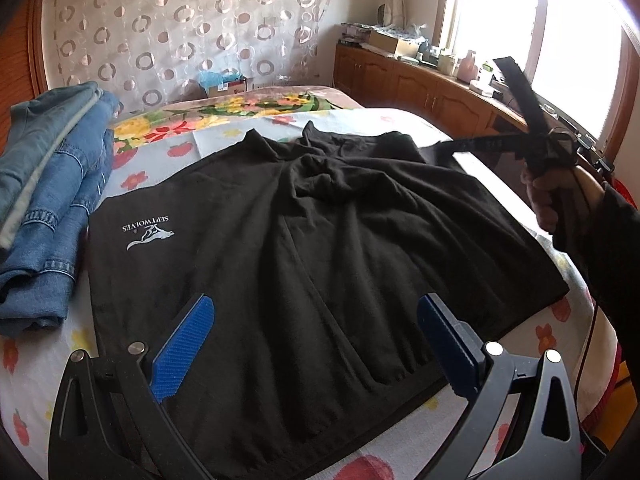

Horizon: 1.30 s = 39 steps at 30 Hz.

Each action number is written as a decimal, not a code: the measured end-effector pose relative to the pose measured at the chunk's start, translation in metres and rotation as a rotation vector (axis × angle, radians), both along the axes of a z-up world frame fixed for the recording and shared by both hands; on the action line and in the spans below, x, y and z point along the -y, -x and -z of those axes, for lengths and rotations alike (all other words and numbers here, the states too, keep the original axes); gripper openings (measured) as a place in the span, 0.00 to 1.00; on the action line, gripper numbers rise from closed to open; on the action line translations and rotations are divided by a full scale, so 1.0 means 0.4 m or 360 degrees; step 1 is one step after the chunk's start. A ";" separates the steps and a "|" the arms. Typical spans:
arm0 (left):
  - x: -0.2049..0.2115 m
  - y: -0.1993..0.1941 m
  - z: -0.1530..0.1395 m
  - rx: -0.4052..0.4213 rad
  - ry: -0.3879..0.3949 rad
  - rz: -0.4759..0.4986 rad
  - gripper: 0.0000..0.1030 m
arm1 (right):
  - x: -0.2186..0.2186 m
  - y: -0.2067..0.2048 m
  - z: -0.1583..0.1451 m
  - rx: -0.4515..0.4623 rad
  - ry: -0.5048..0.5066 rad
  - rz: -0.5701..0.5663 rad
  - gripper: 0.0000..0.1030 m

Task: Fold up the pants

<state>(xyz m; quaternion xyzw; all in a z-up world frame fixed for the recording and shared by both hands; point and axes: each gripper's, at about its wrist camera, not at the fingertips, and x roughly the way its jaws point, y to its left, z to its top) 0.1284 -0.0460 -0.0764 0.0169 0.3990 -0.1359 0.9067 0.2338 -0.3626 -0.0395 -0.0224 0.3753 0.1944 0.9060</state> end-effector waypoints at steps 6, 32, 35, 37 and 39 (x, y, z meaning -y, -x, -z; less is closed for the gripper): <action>-0.007 0.000 0.005 -0.0015 -0.0002 -0.0005 0.99 | 0.096 0.028 -0.036 0.0056 0.0006 0.0204 0.02; -0.209 0.094 0.008 -0.0014 0.0050 -0.0211 0.96 | -0.024 0.241 -0.055 0.0180 0.0115 0.0083 0.44; -0.235 0.110 0.019 -0.0029 0.0056 -0.0238 0.92 | -0.032 0.301 -0.041 0.0188 0.0096 0.0009 0.44; -0.251 0.124 0.027 -0.0038 0.0064 -0.0255 0.90 | -0.038 0.350 -0.031 0.0202 0.0087 -0.0030 0.44; -0.263 0.138 0.033 -0.0050 0.0070 -0.0267 0.88 | -0.038 0.384 -0.025 0.0215 0.0077 -0.0064 0.44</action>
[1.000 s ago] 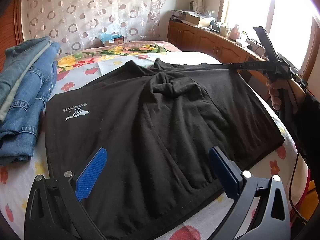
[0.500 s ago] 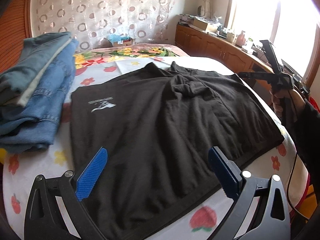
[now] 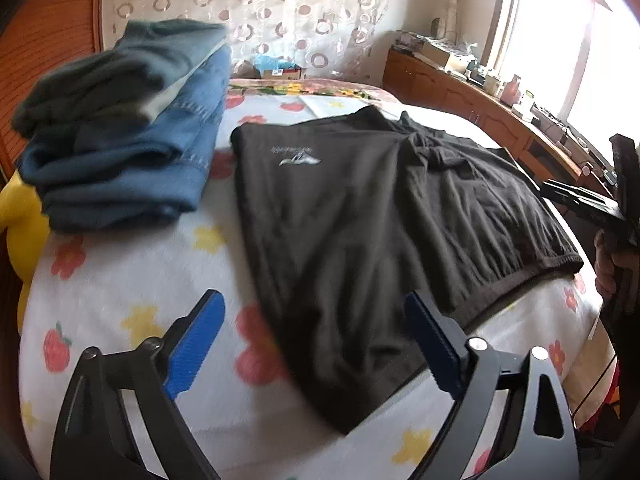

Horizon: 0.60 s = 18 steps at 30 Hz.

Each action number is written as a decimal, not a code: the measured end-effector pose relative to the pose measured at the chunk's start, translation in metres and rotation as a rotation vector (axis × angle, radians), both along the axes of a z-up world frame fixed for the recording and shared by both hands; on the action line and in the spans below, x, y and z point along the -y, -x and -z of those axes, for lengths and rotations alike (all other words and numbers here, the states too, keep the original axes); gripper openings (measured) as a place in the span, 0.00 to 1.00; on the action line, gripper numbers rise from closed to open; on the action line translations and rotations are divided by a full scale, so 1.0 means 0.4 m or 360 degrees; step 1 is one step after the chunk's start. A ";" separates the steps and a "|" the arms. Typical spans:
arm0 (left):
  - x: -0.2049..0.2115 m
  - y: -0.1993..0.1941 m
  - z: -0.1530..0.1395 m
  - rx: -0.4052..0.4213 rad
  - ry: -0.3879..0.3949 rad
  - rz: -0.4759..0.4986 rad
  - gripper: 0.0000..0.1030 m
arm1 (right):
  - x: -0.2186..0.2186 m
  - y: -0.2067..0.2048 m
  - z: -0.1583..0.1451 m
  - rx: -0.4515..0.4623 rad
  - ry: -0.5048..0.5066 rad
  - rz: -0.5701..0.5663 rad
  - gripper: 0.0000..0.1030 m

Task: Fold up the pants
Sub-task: 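Lower the left gripper to the pants leg edge and close on it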

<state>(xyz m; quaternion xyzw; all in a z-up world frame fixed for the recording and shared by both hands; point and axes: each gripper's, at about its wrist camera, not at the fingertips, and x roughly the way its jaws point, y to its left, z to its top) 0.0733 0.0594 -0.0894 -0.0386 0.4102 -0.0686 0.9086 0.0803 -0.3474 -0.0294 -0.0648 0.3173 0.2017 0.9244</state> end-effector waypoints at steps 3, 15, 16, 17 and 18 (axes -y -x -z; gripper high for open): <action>-0.013 0.027 0.005 -0.0010 0.0021 -0.0006 0.82 | 0.002 0.031 0.011 -0.0006 -0.0021 -0.0031 0.44; -0.023 0.098 0.000 0.0014 0.0062 -0.0010 0.57 | 0.027 0.101 0.026 0.0010 -0.0055 -0.0073 0.45; -0.023 0.099 0.000 0.0013 0.0072 -0.0007 0.54 | 0.023 0.106 0.028 0.0018 -0.0052 -0.0068 0.47; -0.022 0.100 0.001 0.0013 0.0074 -0.0007 0.54 | 0.022 0.110 0.030 0.0026 -0.0052 -0.0069 0.48; -0.021 0.101 0.002 0.0012 0.0071 -0.0007 0.51 | 0.022 0.112 0.031 0.0031 -0.0054 -0.0077 0.49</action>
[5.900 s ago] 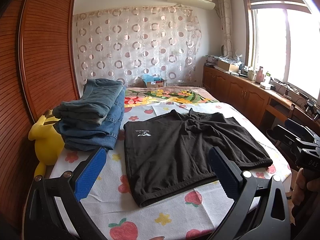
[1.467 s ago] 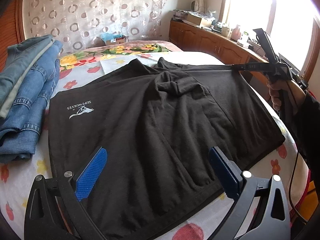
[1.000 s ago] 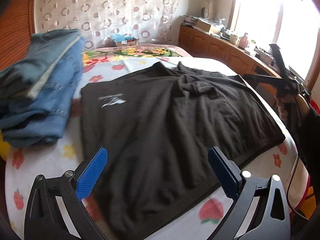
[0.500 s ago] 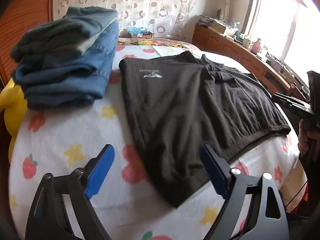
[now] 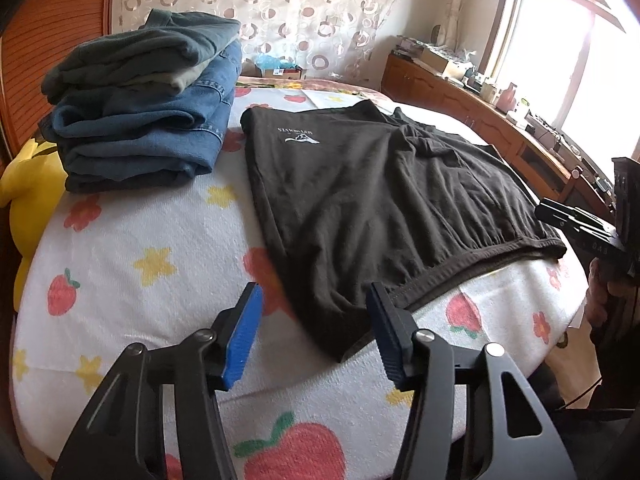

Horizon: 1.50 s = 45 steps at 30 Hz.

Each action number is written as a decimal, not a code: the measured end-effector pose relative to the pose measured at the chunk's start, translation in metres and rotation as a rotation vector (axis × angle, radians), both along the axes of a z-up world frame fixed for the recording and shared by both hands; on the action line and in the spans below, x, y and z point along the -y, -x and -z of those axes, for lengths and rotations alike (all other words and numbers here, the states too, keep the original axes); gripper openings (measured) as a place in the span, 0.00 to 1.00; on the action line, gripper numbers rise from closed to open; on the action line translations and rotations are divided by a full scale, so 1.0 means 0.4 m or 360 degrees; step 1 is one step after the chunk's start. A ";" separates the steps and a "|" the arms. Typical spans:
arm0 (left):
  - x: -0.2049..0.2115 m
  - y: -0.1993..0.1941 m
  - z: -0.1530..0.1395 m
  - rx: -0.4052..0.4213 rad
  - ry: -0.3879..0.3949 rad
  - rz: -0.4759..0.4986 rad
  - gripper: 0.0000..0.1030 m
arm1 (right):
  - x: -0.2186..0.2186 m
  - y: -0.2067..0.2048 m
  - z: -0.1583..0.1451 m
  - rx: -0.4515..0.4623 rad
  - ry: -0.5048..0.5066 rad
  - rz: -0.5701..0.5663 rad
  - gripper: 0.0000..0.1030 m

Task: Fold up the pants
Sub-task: 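Lower the left gripper to the pants leg edge and close on it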

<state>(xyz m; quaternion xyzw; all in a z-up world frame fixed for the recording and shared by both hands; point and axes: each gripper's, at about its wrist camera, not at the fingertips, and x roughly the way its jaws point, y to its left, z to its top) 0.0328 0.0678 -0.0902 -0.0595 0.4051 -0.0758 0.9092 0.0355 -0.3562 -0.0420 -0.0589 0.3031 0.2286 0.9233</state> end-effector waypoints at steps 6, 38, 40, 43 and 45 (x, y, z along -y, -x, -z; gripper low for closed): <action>0.016 0.001 0.010 -0.0008 -0.0035 0.0008 0.44 | -0.015 0.027 0.004 0.0006 -0.0027 -0.0008 0.49; 0.090 -0.046 -0.072 0.0055 -0.0202 0.0024 0.21 | -0.023 0.035 0.061 -0.0050 -0.0131 0.0039 0.49; 0.075 -0.044 -0.057 0.0031 -0.0216 -0.0018 0.37 | -0.027 0.033 0.071 -0.0061 -0.0130 0.0037 0.49; 0.055 -0.042 -0.029 -0.0024 -0.0214 -0.0043 0.42 | -0.026 0.029 0.075 -0.0074 -0.0131 0.0032 0.49; 0.048 -0.042 -0.009 -0.0064 -0.0212 -0.0049 0.42 | -0.030 0.028 0.074 -0.0078 -0.0132 0.0029 0.49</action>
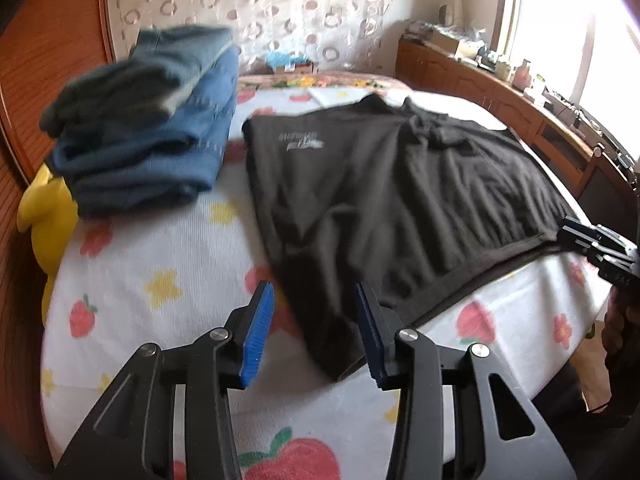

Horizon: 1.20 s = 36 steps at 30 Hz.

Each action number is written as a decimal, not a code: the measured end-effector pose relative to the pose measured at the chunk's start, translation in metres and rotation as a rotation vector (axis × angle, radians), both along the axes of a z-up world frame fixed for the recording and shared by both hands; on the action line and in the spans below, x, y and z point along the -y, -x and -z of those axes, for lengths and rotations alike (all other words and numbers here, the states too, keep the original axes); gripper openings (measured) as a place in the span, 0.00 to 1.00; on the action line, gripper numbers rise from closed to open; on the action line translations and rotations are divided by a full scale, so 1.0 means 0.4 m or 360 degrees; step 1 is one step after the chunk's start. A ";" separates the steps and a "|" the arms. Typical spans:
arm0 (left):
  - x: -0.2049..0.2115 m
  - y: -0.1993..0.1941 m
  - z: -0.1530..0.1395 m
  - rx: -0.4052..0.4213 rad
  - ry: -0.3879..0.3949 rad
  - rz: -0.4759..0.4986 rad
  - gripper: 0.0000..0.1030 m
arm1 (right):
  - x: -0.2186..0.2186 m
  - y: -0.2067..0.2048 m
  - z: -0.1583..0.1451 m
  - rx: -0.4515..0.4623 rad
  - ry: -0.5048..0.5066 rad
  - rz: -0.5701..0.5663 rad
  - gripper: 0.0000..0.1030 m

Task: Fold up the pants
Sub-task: 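Lower the left gripper to the pants leg edge and close on it, then lift the held pants edge with the left gripper, fold it over, release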

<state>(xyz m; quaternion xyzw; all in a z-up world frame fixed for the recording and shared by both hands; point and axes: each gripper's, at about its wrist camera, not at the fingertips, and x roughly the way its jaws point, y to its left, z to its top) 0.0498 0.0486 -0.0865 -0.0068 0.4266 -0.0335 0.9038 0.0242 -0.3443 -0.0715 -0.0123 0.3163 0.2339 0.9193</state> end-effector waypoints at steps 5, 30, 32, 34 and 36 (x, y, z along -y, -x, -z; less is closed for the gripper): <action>-0.010 0.014 0.018 0.0020 0.0045 0.0005 0.38 | -0.002 -0.001 -0.003 0.0006 0.0003 0.0005 0.49; 0.258 -0.113 -0.147 0.0209 0.0028 0.0411 0.04 | 0.081 0.017 0.001 0.0007 -0.0086 0.0065 0.49; 0.292 -0.126 -0.152 0.0204 0.0022 0.0452 0.04 | 0.089 0.020 -0.003 0.0011 -0.0092 0.0070 0.49; 0.319 -0.138 -0.157 0.0204 0.0018 0.0479 0.03 | 0.089 0.023 -0.006 0.0020 -0.0087 0.0073 0.49; 0.349 -0.149 -0.165 0.0203 0.0018 0.0512 0.03 | 0.093 0.025 -0.009 0.0027 -0.0088 0.0075 0.49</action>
